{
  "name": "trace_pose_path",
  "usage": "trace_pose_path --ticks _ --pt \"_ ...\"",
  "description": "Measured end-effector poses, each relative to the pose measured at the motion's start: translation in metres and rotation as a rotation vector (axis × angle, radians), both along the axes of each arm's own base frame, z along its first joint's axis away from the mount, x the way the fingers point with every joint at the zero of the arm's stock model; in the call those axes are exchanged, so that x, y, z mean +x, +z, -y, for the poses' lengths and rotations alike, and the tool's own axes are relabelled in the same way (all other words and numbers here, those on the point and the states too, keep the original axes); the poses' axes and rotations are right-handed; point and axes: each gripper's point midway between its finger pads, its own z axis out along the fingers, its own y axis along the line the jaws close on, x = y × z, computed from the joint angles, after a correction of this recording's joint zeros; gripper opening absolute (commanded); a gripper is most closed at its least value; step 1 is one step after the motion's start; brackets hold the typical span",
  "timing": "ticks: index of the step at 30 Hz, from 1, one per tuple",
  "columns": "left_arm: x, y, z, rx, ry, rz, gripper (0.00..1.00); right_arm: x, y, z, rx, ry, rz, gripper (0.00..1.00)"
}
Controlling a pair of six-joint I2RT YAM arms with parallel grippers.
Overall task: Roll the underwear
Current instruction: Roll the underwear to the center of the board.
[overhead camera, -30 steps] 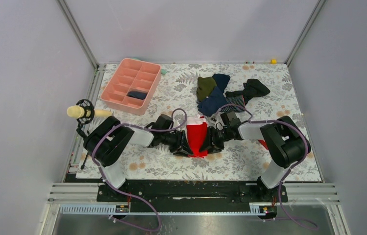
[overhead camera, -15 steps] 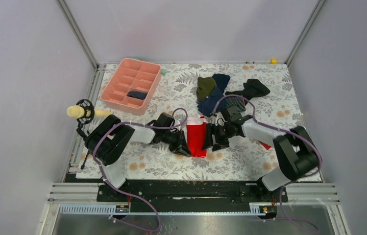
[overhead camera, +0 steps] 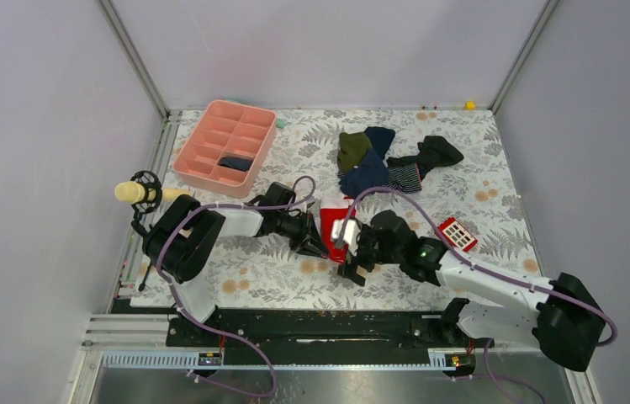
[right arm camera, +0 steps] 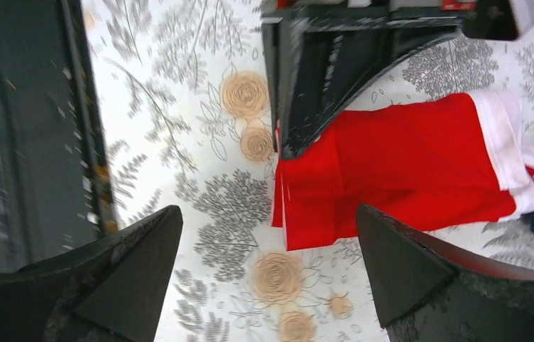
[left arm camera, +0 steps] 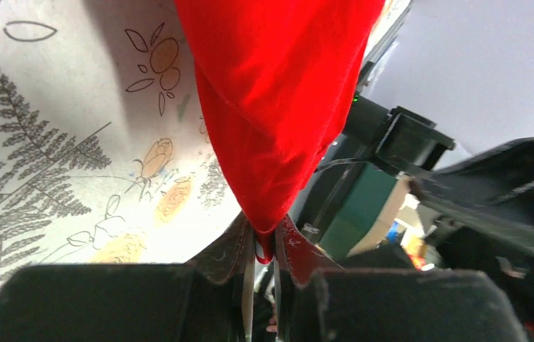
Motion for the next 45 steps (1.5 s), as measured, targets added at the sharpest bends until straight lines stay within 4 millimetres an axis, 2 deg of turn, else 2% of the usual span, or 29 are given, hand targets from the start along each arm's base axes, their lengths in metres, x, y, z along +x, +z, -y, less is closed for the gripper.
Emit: trace_pose_path --ticks 4,9,14,18,22,31,39,45 --pt "0.005 0.007 0.0 -0.029 0.037 -0.065 0.0 0.002 -0.03 0.001 -0.11 0.147 0.188 0.76" --pt "0.009 0.011 0.003 -0.056 0.062 -0.124 0.0 0.014 -0.052 0.006 -0.179 0.189 0.335 0.73" --pt "0.012 0.017 0.007 -0.082 0.078 -0.145 0.0 0.027 -0.04 -0.008 -0.156 0.191 0.457 0.76" --pt "0.011 0.018 0.008 -0.09 0.084 -0.156 0.0 0.024 -0.035 -0.022 -0.137 0.231 0.518 0.76" --pt "0.013 0.02 0.008 -0.096 0.09 -0.163 0.0 0.022 -0.044 -0.027 -0.155 0.257 0.526 0.75" --pt "0.018 0.015 -0.006 -0.094 0.141 -0.196 0.0 0.034 -0.064 -0.02 -0.278 0.284 0.602 0.7" --pt "0.022 0.019 -0.01 -0.112 0.155 -0.209 0.0 0.039 -0.07 -0.022 -0.301 0.275 0.599 0.69" --pt "0.025 0.024 -0.008 -0.136 0.156 -0.2 0.0 0.05 -0.058 -0.039 -0.262 0.209 0.569 0.69"
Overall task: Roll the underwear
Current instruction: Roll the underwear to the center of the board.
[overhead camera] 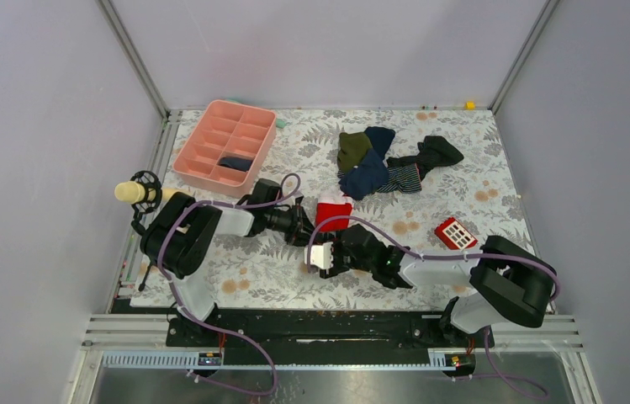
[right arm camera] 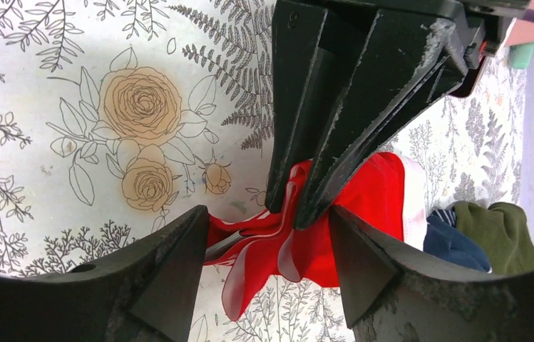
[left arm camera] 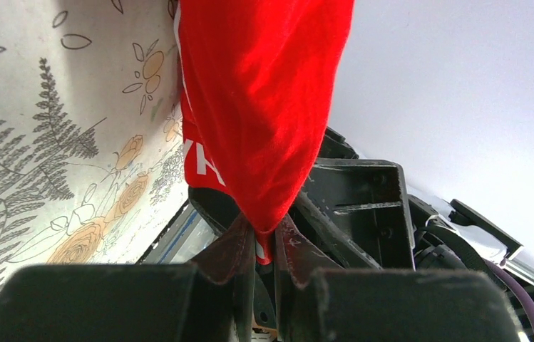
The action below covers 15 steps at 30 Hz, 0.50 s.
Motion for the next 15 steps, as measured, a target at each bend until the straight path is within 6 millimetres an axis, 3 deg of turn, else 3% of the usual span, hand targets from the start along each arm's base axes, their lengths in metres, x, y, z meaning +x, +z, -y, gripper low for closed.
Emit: trace_pose_path --ticks 4,9,15 --pt "0.0016 0.0034 0.0004 -0.012 0.005 0.01 0.0 0.0012 -0.001 -0.001 0.012 -0.03 -0.02 0.65" --pt "0.0018 0.0055 -0.0029 -0.017 0.015 0.02 0.0 0.0052 0.0019 -0.0007 0.024 -0.06 -0.007 0.44" --pt "0.004 0.0041 -0.0092 -0.014 0.035 0.015 0.0 0.0101 0.0061 0.0018 0.027 -0.085 0.018 0.42"
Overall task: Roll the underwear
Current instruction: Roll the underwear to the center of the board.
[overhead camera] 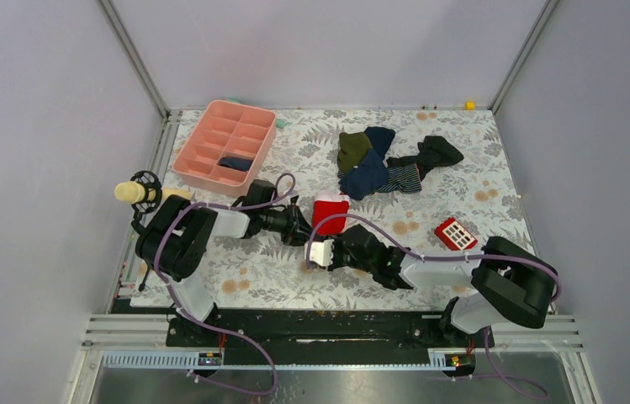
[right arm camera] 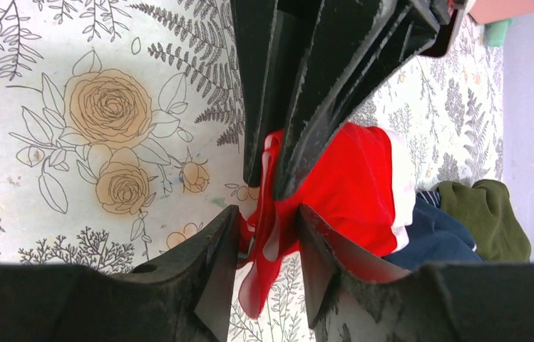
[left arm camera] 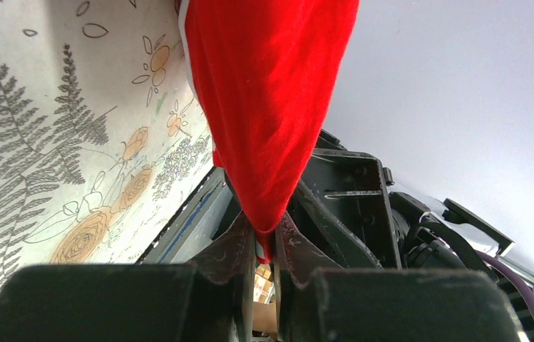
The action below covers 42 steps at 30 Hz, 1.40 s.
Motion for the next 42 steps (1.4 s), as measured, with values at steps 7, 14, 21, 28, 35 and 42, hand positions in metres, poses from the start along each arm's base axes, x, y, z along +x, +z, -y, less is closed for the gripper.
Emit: trace_pose_path --ticks 7,14,21,28,35,42 --pt "0.002 -0.002 -0.004 0.003 0.014 -0.006 0.0 -0.004 -0.001 0.01 -0.026 0.004 0.009 0.08" --pt "0.0 -0.004 -0.005 0.01 0.007 -0.006 0.0 -0.005 -0.001 0.011 -0.038 0.012 0.007 0.0" --pt "-0.003 -0.007 -0.007 0.019 -0.001 -0.005 0.0 -0.008 -0.003 0.01 -0.04 0.032 -0.027 0.51" --pt "0.001 -0.007 -0.01 0.02 0.012 -0.005 0.0 -0.014 0.001 0.014 -0.013 0.023 -0.059 0.71" --pt "0.001 -0.007 -0.011 0.02 0.014 -0.004 0.0 -0.013 0.001 0.002 0.01 0.021 -0.103 0.67" --pt "0.003 -0.004 -0.013 0.017 0.023 0.005 0.0 -0.005 -0.011 -0.014 -0.003 0.028 -0.115 0.57"
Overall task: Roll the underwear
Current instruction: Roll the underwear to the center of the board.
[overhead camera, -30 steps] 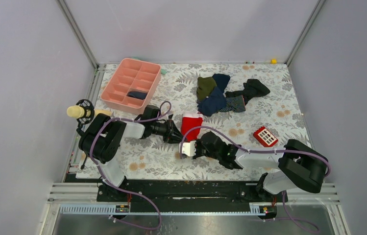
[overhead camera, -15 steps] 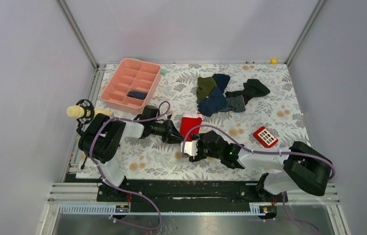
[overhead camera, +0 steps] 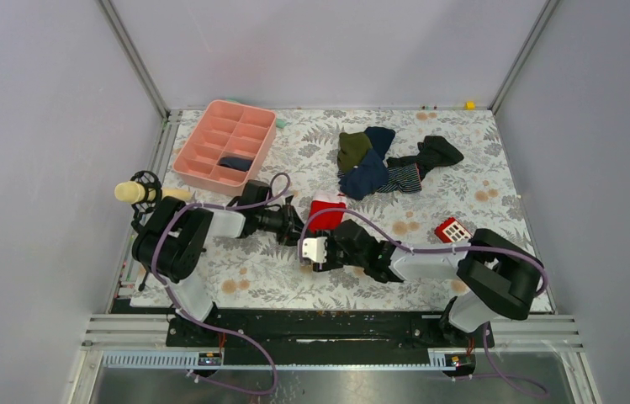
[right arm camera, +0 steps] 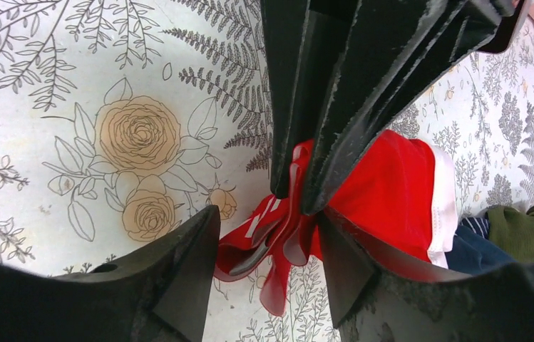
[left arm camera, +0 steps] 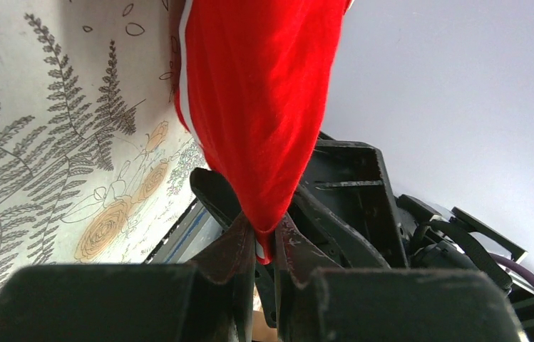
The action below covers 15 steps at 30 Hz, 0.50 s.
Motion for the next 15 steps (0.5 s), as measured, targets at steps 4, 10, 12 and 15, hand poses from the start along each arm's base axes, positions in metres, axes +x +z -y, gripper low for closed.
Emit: trace_pose_path --ticks 4,10,12,15 --pt "0.003 0.002 -0.002 -0.001 0.01 0.011 0.0 0.005 -0.002 -0.001 -0.011 -0.004 0.024 0.32" --pt "0.003 -0.001 -0.008 0.004 0.025 0.003 0.0 0.013 0.002 0.001 -0.023 -0.021 0.066 0.0" --pt "0.002 -0.003 -0.009 0.012 0.02 0.015 0.26 0.012 0.003 0.002 -0.029 -0.019 0.062 0.0" --pt "0.002 -0.007 -0.013 0.052 0.009 0.084 0.4 0.006 0.003 0.004 -0.055 0.003 0.032 0.0"
